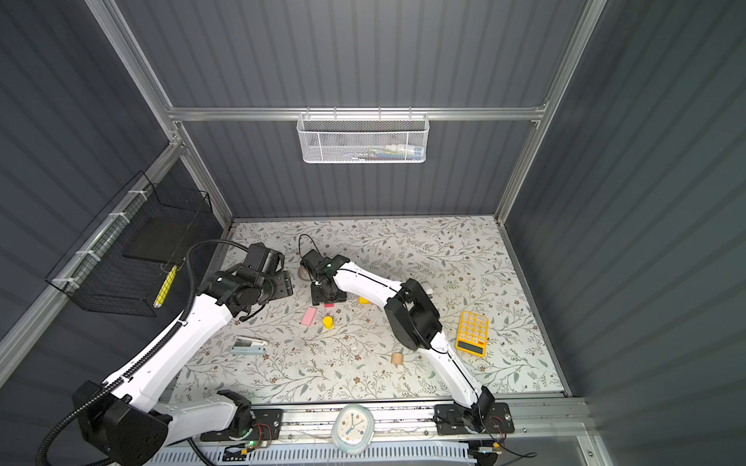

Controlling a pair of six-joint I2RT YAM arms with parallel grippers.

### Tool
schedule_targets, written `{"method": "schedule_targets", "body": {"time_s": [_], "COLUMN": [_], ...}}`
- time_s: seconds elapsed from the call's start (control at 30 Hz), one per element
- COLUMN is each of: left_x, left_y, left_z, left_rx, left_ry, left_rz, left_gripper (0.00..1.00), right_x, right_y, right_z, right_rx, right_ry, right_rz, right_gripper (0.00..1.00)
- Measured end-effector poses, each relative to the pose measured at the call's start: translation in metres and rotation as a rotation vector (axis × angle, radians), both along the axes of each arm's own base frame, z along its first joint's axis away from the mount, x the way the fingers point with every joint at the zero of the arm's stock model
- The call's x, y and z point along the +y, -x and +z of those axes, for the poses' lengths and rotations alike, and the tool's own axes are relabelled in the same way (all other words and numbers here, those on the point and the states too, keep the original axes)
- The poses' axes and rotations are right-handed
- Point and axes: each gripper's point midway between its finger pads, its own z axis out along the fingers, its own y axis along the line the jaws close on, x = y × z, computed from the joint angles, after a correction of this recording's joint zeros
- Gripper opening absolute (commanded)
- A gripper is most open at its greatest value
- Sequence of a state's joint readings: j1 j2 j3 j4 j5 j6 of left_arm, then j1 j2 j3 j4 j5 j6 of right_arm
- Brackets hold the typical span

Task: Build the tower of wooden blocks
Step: 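Move the right gripper down over the loose magenta cube beside the stack, then close the right gripper on the magenta cube and lift it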

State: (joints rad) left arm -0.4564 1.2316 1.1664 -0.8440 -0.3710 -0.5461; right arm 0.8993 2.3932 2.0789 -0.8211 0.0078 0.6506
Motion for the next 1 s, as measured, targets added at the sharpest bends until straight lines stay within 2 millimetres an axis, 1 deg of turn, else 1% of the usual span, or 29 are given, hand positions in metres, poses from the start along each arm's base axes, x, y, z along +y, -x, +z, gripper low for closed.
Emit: {"method": "schedule_targets", "body": {"time_s": [0.27,0.47,0.63,0.77,0.9,1.0], "left_x": [0.002,0.003,0.003,0.005,0.005,0.005], "left_y": [-0.002,-0.004,-0.004,-0.005,-0.005,-0.005], "left_z": [-0.004,-0.010,-0.010,-0.011,-0.011,-0.011], "left_rx": [0.014,0.032,0.033,0.033,0.034,0.034], "left_ry": [-0.016,-0.029,-0.031,-0.032,-0.033,-0.033], "left_rz": [-0.003,0.002,-0.001,0.003,0.002,0.002], "left_gripper": [0.76,0.76,0.76,0.76,0.76,0.76], "right_x": [-0.004,-0.002,0.001,0.001,-0.004,-0.005], "right_y": [0.001,-0.003,-0.007,-0.007,-0.005,-0.005], "right_z": [-0.010,-0.006,-0.003,-0.010,-0.021,-0.022], "right_rx": [0.014,0.001,-0.010,-0.003,0.013,0.012], "right_ry": [0.031,0.030,0.030,0.043,0.074,0.082], "right_rz": [-0.003,-0.006,-0.009,-0.010,-0.012,-0.015], "right_gripper": [0.60,0.56,0.55,0.54,0.54,0.52]}}
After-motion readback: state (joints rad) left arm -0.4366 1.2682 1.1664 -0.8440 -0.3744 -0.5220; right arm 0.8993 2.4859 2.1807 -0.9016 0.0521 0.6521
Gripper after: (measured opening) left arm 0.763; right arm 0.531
